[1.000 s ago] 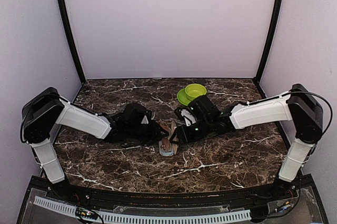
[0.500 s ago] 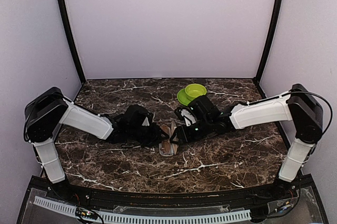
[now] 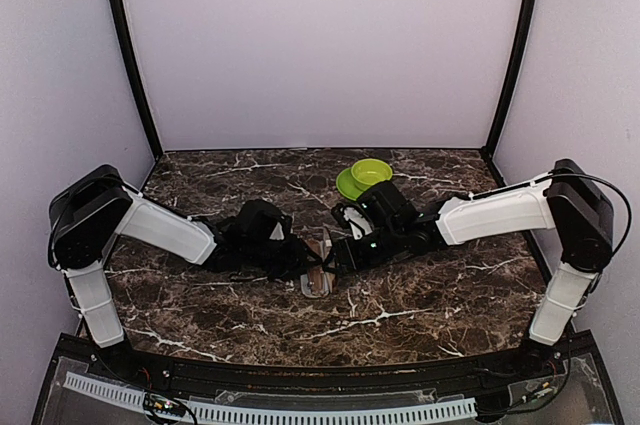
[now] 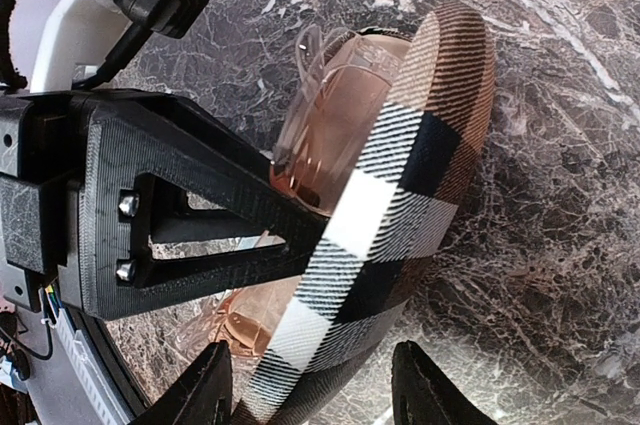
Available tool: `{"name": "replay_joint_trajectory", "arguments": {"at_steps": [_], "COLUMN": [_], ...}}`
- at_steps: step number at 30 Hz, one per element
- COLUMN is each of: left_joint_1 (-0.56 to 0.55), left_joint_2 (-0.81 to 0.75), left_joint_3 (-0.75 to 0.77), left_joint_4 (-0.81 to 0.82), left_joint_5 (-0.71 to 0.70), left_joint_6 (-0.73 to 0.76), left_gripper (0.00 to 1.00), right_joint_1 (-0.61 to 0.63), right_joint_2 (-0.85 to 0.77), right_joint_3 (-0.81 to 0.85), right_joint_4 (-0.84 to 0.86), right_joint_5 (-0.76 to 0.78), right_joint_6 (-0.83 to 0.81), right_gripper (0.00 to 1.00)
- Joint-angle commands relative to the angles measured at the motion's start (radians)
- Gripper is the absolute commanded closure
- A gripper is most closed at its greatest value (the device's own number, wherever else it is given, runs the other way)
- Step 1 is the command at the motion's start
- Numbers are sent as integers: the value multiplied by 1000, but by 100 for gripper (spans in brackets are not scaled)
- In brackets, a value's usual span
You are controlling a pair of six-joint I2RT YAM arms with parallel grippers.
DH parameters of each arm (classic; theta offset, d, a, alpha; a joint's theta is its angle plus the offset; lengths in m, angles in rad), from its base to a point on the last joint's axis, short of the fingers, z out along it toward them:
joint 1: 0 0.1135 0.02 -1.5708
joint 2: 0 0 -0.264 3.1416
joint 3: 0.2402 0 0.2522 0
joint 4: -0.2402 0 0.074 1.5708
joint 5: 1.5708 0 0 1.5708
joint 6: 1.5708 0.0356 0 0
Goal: Organize the sunglasses
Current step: Place the sunglasses in the sunglasses case.
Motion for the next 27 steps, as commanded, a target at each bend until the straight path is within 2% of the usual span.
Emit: {"name": "replay_joint_trajectory", "arguments": {"at_steps": [1, 21, 27], "left_joint_1": [5, 5, 5], "left_joint_2": [-13, -69, -80], "left_joint_3": [23, 17, 15], "left_joint_4": [-16, -59, -62], "left_joint_5": [4, -14, -17], "left_joint_6": [21, 55, 60], "left_gripper": [63, 57, 58], "right_joint_1": [10, 18, 18], "right_joint_2": [-11, 2, 5], "right_joint_3": [17, 22, 25], "right_joint_4": [14, 28, 27], "right_joint_5": [8, -2, -2], "right_joint_6": [-4, 4, 2], "right_gripper": [45, 45, 45]}}
